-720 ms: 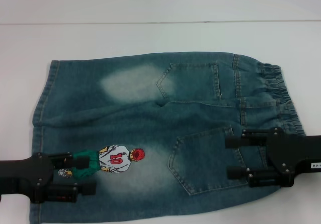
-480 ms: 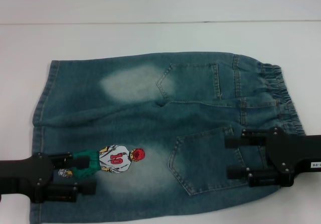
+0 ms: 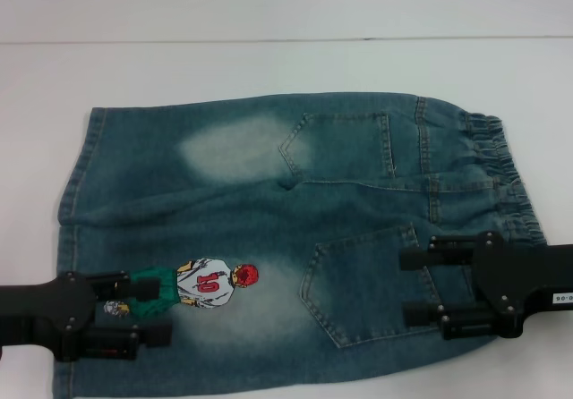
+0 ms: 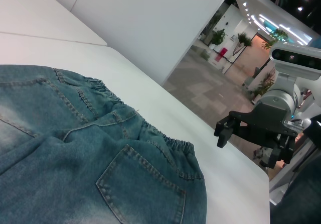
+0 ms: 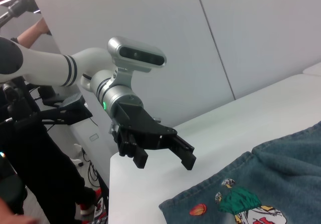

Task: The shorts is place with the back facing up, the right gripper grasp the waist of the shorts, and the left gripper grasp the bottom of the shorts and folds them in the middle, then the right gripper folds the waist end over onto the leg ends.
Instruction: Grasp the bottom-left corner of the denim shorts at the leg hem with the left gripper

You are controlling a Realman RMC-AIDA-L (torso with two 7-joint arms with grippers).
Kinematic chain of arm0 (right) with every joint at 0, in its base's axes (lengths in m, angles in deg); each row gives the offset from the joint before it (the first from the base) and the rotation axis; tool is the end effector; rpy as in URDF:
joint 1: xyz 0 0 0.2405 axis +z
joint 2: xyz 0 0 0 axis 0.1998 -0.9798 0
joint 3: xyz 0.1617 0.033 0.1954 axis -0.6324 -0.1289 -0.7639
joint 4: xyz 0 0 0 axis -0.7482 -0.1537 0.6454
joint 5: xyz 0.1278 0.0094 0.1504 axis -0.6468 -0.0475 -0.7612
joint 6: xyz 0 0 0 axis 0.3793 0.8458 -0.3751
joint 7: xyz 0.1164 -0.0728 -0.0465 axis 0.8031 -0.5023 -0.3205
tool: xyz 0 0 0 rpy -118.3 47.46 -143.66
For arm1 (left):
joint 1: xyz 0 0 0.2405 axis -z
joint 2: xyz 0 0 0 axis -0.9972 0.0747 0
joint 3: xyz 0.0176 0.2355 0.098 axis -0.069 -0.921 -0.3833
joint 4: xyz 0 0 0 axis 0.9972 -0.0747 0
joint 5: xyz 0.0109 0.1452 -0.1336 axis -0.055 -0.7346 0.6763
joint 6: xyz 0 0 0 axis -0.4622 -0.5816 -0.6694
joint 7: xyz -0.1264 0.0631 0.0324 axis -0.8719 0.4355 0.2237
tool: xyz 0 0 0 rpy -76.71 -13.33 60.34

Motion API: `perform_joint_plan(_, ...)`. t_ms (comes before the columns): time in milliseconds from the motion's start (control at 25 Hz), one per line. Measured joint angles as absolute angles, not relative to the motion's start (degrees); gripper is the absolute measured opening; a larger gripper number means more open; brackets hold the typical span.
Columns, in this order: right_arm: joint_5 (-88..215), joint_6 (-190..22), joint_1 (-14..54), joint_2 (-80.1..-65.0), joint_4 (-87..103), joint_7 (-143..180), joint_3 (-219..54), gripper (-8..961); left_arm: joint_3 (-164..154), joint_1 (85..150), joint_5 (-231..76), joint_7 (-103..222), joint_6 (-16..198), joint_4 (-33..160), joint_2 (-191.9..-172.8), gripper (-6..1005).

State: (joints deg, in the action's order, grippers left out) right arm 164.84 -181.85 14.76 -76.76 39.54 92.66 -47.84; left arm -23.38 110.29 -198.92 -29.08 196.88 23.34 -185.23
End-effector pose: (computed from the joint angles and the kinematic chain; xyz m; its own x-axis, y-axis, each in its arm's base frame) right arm 0.2598 0.2616 0.0021 0.7717 -0.3869 -0.5047 -0.3713 -0.9185 0.1362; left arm -0.2909 0.2406 0.0307 0.6530 0.6280 0.4234 0.6205 -0.7641 0.1764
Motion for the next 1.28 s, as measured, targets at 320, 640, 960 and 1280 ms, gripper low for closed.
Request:
perform_joint_plan(320,164.83,-182.07,14.58,-76.76,39.54,92.80,-48.35,764,-23.17,109.94,-198.92,-32.25,197.51,21.59,-184.95,885)
perform_joint_plan(640,164.61,-182.25,14.07,-76.60,39.55,93.46,-49.21,763,-21.76,107.99,-200.16,-47.82,197.86,14.00,-183.24,885)
perform_joint_plan(960,164.58,-182.29,13.56,-76.52,39.53,93.24,-51.99,762,-21.40,108.27,-211.07,-62.67,195.41,12.00,-182.84,884)
perform_joint_plan(1280,164.58,-182.31,13.31,-76.30,39.80,92.90,-52.10,763,-21.17,108.00,-214.07,-68.10,194.66,11.95,-182.84,884)
